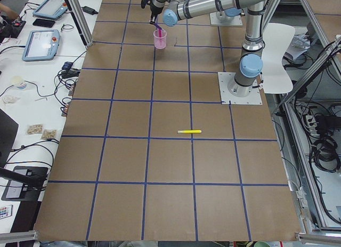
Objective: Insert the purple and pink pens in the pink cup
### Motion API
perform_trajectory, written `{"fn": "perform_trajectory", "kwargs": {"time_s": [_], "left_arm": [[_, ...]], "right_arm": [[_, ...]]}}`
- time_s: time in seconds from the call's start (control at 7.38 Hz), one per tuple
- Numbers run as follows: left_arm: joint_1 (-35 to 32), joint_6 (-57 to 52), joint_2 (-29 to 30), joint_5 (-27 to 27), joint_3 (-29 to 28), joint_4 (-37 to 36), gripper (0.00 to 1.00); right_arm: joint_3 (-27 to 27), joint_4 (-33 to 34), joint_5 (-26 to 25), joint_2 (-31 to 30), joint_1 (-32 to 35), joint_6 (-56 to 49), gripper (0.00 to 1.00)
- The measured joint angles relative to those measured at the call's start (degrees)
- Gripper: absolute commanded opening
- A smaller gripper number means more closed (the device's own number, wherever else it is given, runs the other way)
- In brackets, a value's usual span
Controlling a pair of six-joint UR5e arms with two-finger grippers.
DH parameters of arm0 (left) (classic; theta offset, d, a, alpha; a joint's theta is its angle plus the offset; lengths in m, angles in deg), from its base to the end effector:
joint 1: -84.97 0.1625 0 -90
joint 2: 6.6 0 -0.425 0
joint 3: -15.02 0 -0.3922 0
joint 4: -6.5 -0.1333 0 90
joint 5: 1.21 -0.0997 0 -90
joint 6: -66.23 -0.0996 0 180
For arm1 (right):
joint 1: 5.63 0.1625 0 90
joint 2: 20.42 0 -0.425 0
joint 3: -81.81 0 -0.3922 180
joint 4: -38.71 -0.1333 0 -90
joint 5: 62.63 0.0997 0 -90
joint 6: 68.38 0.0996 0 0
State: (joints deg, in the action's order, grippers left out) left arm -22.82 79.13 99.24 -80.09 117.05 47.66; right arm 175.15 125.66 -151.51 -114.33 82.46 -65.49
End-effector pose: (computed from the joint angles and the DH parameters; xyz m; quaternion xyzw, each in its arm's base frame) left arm -0.3257 -0.5159 0.3324 -0.0594 -0.9770 0.1495 0.1398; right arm 0.1199 -0.4628 0.4866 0.0421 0.9988 0.0217 0.0096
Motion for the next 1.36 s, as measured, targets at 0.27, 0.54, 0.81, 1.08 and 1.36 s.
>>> {"fn": "perform_trajectory", "kwargs": {"time_s": [0.27,0.54,0.81,1.08,1.36], "left_arm": [[0.2,-1.5,0.0,0.0,0.3,-0.2,0.0],[0.2,-1.8,0.5,0.0,0.4,-1.1,0.0],[0.2,-1.8,1.3,0.0,0.3,-2.9,0.0],[0.2,-2.0,1.5,0.0,0.6,-3.1,0.0],[0.2,-2.1,1.9,-0.1,0.8,-3.1,0.52]], "right_arm": [[0.2,0.5,0.2,0.0,0.4,-0.7,1.0],[0.3,0.9,0.1,0.0,0.4,-0.8,1.0],[0.3,1.0,-0.2,0.0,0.4,-0.5,1.0],[0.4,0.6,-0.3,0.0,0.3,-0.1,1.0],[0.3,0.9,-0.3,-0.1,0.3,0.1,1.0]]}}
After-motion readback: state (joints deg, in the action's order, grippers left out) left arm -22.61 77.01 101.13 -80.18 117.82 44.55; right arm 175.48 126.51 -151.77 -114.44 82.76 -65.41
